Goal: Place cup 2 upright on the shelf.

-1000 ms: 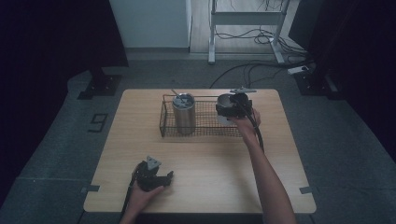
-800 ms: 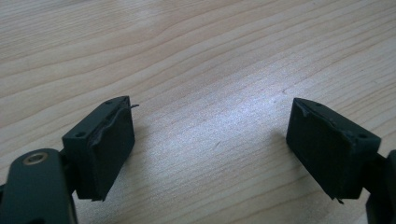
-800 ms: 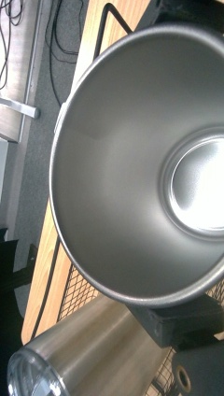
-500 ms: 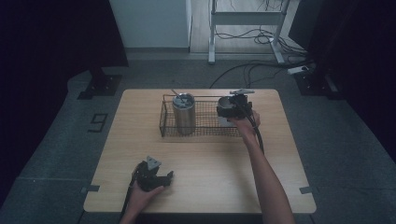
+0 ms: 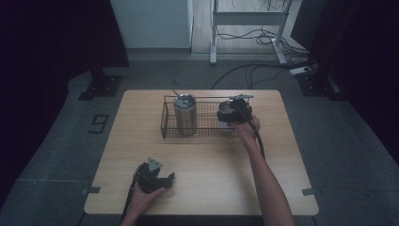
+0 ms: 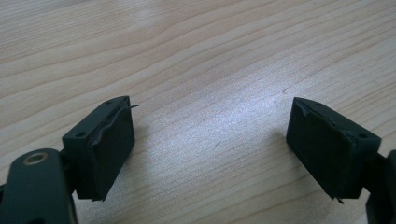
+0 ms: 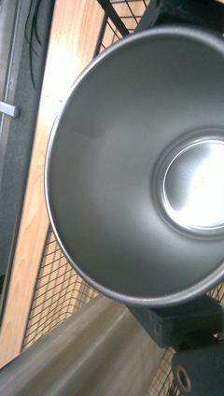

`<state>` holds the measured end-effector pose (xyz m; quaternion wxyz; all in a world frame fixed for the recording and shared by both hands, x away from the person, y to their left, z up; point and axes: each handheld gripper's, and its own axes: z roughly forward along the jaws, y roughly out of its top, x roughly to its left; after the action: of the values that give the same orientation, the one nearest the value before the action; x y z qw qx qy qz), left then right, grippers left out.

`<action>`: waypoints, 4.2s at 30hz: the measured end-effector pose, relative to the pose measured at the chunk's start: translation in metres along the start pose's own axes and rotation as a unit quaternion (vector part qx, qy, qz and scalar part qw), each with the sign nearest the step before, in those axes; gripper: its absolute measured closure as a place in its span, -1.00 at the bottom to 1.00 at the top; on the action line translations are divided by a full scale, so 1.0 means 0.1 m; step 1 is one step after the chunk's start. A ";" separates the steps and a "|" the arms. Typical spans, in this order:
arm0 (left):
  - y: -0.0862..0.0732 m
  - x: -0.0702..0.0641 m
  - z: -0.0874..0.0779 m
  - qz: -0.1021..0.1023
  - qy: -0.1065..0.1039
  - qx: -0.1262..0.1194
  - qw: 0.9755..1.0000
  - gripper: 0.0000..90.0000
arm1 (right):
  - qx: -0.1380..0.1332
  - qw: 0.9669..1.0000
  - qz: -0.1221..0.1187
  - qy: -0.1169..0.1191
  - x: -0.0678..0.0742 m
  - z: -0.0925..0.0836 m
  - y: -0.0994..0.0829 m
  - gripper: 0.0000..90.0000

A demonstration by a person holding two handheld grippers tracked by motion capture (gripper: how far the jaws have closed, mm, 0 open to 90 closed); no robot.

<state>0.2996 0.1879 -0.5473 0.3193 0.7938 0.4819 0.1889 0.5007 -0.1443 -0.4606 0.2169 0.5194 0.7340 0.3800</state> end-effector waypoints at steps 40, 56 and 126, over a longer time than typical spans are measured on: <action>0.00 0.00 0.00 0.000 0.000 0.000 1.000 -0.66 | 0.066 0.998 -0.006 -0.023 0.10 0.21 -0.11 -0.85; 0.00 0.00 0.00 0.001 0.000 0.001 1.000 -0.66 | 0.044 0.999 -0.008 -0.012 0.04 0.10 -0.14 -1.00; 0.00 0.00 0.00 0.000 0.000 0.000 1.000 -0.66 | -0.036 0.999 0.011 0.010 -0.33 -1.35 -1.91 -0.73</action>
<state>0.2997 0.1878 -0.5472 0.3188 0.7939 0.4822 0.1888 0.3026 -0.2525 -0.5295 0.2242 0.5152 0.7163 0.4137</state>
